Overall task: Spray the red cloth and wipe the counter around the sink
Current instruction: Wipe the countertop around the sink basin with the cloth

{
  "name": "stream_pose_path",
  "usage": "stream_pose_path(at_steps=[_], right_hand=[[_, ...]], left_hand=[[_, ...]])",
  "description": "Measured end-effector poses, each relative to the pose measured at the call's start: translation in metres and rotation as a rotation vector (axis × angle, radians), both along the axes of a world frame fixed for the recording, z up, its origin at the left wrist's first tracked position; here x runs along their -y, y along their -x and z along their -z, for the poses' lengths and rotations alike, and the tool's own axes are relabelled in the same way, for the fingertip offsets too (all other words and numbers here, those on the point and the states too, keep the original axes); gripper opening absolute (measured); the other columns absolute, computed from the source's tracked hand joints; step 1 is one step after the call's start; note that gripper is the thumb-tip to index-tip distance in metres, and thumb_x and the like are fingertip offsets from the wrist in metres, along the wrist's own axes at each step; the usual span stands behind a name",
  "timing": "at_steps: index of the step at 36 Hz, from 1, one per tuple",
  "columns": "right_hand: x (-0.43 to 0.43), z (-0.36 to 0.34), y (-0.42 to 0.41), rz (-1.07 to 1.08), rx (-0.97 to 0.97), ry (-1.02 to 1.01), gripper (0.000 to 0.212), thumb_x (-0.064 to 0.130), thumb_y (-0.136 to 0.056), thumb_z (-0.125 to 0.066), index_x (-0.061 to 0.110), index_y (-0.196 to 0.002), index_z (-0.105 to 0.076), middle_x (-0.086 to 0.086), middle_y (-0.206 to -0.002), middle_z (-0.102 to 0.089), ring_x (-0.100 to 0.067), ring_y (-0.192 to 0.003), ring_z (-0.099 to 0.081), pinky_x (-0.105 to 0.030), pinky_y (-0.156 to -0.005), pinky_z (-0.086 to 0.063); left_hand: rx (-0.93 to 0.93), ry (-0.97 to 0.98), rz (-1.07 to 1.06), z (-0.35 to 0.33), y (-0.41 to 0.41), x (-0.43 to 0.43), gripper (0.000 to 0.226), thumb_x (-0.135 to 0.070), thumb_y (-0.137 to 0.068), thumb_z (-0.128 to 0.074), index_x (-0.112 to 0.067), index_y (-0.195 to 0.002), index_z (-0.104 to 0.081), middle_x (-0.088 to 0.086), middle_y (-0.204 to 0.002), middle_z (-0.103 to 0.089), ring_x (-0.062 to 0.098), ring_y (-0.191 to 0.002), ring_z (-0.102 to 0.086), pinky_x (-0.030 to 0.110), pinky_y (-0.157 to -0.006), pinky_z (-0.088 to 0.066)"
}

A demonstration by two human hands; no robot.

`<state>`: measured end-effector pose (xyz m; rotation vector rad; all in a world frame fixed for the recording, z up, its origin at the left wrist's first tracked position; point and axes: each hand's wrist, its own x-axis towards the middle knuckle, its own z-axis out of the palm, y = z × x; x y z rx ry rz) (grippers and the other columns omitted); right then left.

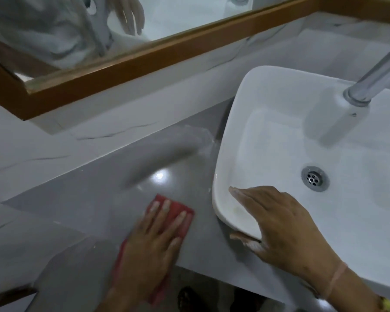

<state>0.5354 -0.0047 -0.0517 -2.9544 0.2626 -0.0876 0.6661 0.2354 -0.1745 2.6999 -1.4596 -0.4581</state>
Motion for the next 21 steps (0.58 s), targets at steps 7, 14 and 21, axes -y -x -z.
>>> stream_pose_path(at_steps=[7, 14, 21], right_hand=[[0.005, 0.0, -0.005, -0.008, -0.005, -0.005, 0.077, 0.047, -0.06, -0.083, 0.011, -0.125, -0.06, -0.001, -0.114, -0.069, -0.028, -0.098, -0.066, -0.037, -0.069, -0.055], [0.001, -0.004, -0.001, -0.006, -0.017, 0.016, 0.082, 0.048, -0.058, -0.083, 0.008, -0.125, -0.059, -0.006, -0.109, -0.071, -0.032, -0.094, -0.067, -0.039, -0.067, -0.055], [0.001, -0.002, 0.001, 0.007, -0.011, 0.024, 0.08, 0.049, -0.06, -0.083, 0.008, -0.124, -0.059, -0.007, -0.108, -0.072, -0.032, -0.093, -0.066, -0.04, -0.067, -0.056]], left_hand=[[0.078, 0.095, -0.422, -0.008, -0.084, 0.047, 0.056, -0.042, -0.094, -0.023, -0.028, -0.148, -0.025, 0.015, -0.155, -0.029, 0.038, -0.144, -0.019, 0.052, -0.116, -0.02], [-0.023, 0.132, -0.252, -0.005, -0.002, 0.134, 0.061, -0.044, -0.093, -0.03, -0.026, -0.15, -0.016, 0.01, -0.16, -0.017, 0.032, -0.148, -0.006, 0.049, -0.118, -0.013], [0.019, 0.014, -0.197, -0.003, 0.041, 0.016, 0.055, -0.04, -0.097, -0.017, -0.033, -0.15, -0.007, 0.004, -0.161, -0.008, 0.029, -0.148, 0.0, 0.049, -0.12, -0.011]])
